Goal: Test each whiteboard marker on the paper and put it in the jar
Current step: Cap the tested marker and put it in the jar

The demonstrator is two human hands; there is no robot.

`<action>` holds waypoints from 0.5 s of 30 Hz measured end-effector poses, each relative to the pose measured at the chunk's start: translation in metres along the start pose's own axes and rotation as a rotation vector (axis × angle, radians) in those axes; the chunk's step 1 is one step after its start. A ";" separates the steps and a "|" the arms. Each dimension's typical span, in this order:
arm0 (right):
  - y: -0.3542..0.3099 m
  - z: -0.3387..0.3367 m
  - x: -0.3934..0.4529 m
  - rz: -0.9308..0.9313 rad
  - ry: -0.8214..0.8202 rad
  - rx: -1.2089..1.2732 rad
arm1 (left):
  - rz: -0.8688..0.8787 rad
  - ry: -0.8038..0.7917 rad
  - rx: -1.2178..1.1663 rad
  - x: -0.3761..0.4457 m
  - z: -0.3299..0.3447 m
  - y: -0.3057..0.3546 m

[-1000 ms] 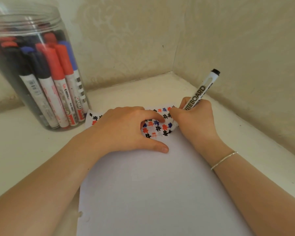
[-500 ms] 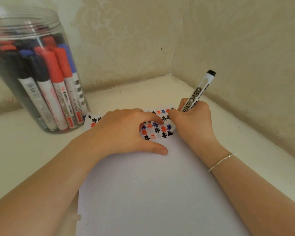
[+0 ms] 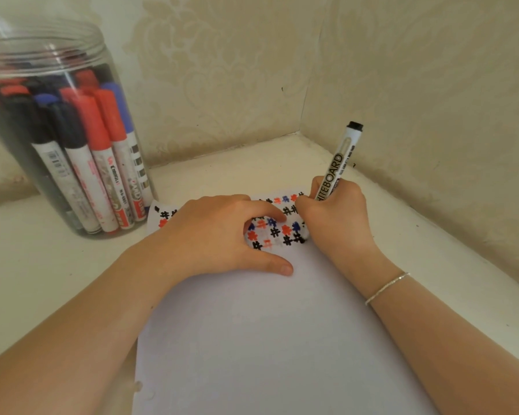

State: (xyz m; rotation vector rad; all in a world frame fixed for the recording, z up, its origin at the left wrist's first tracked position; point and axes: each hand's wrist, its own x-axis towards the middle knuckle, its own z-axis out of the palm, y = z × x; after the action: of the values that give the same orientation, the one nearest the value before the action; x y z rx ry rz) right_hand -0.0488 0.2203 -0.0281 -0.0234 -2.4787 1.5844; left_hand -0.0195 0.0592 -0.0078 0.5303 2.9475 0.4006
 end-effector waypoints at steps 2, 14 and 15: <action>0.001 -0.001 0.001 0.025 0.030 0.082 | -0.002 -0.005 -0.002 0.000 0.000 -0.001; -0.006 -0.013 0.006 0.184 -0.100 1.082 | -0.058 0.277 -0.790 0.004 0.008 -0.001; -0.006 -0.013 0.005 0.179 -0.092 1.052 | -0.065 0.281 -0.833 0.005 0.009 0.001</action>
State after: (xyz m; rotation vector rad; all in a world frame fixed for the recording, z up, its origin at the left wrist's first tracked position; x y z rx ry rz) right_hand -0.0511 0.2296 -0.0163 -0.0153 -1.4261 2.7835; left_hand -0.0225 0.0637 -0.0164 0.2692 2.6478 1.6819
